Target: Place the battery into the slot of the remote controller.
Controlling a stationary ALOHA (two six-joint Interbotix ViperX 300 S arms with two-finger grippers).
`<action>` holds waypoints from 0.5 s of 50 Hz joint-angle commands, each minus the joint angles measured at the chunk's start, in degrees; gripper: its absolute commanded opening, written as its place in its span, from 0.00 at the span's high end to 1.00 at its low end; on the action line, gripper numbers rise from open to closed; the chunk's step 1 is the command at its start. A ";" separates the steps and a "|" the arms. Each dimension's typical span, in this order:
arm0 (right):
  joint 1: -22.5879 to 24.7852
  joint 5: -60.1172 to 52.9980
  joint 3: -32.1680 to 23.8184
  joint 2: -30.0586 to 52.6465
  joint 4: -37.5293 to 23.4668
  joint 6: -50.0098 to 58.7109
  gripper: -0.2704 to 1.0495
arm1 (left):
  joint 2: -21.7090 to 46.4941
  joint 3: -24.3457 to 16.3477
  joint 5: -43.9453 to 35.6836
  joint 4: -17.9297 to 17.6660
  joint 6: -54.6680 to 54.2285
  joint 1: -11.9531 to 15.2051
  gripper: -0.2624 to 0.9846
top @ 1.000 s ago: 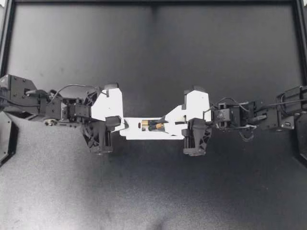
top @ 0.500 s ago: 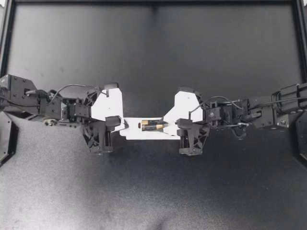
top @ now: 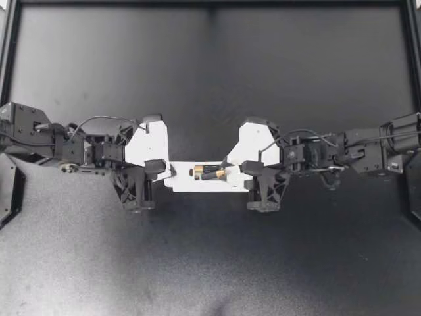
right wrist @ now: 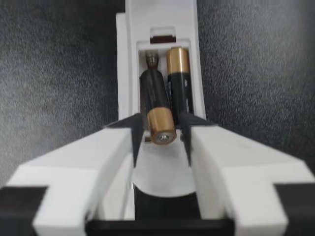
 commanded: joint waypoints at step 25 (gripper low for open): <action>0.00 -7.56 7.47 -12.22 9.58 42.71 0.59 | -0.70 -0.62 -0.09 -0.53 -1.32 0.18 0.93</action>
